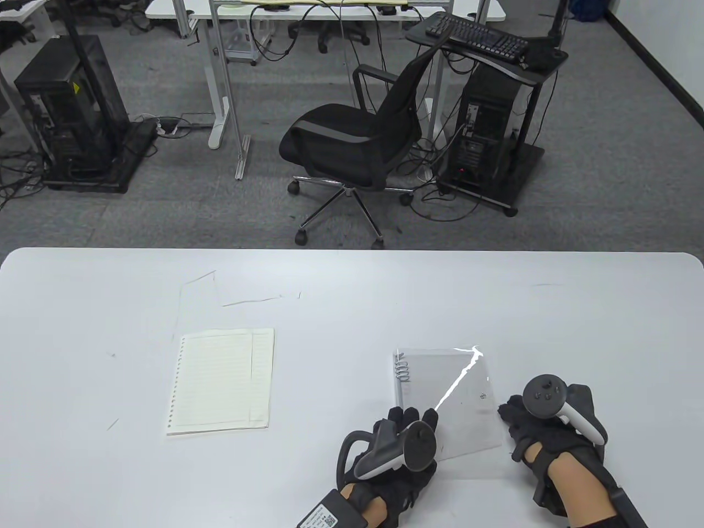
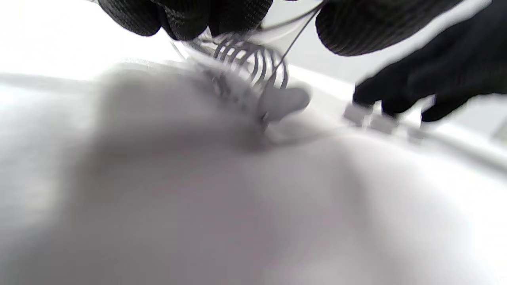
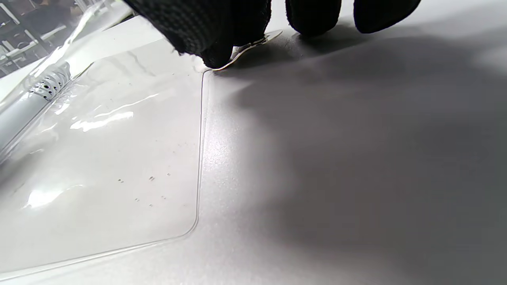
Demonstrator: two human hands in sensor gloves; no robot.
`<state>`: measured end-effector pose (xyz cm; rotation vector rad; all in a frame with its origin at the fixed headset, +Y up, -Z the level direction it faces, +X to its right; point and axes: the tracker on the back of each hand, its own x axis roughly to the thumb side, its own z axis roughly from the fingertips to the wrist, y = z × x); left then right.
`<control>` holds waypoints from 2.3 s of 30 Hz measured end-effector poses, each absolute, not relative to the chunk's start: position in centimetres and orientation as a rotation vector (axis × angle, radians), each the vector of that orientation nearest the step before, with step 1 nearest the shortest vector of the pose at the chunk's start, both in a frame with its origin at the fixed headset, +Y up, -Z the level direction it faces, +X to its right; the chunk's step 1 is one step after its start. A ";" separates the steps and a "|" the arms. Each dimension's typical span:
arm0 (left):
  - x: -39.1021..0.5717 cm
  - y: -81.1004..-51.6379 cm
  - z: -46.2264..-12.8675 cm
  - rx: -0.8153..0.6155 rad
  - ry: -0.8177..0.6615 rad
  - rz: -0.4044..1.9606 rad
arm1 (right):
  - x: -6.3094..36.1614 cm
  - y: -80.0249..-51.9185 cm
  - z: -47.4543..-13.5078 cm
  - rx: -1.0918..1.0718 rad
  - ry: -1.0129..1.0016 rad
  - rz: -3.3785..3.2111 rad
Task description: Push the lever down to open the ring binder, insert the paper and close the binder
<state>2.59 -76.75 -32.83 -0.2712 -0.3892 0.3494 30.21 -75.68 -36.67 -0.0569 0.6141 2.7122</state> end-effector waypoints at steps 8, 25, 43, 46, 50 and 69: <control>-2.0 -73.7 -32.2 -0.226 -0.221 0.823 | 26.6 -76.7 -36.0 -0.093 0.757 2.927; -1.9 -72.9 -32.5 -0.293 -0.193 -0.276 | 26.4 -76.9 -36.0 -0.085 0.769 2.927; -11.0 -74.6 -36.0 -0.615 0.097 0.127 | 26.4 -76.9 -36.0 -0.081 0.775 2.924; -9.9 -73.9 -35.7 -0.569 0.113 0.090 | 26.4 -76.9 -36.0 -0.080 0.776 2.922; -6.6 -73.0 -35.0 -0.350 -0.190 0.279 | 26.4 -76.9 -36.0 -0.079 0.778 2.924; -1.6 -78.9 -34.8 -0.591 -0.380 0.371 | 26.3 -76.8 -36.0 -0.084 0.785 2.930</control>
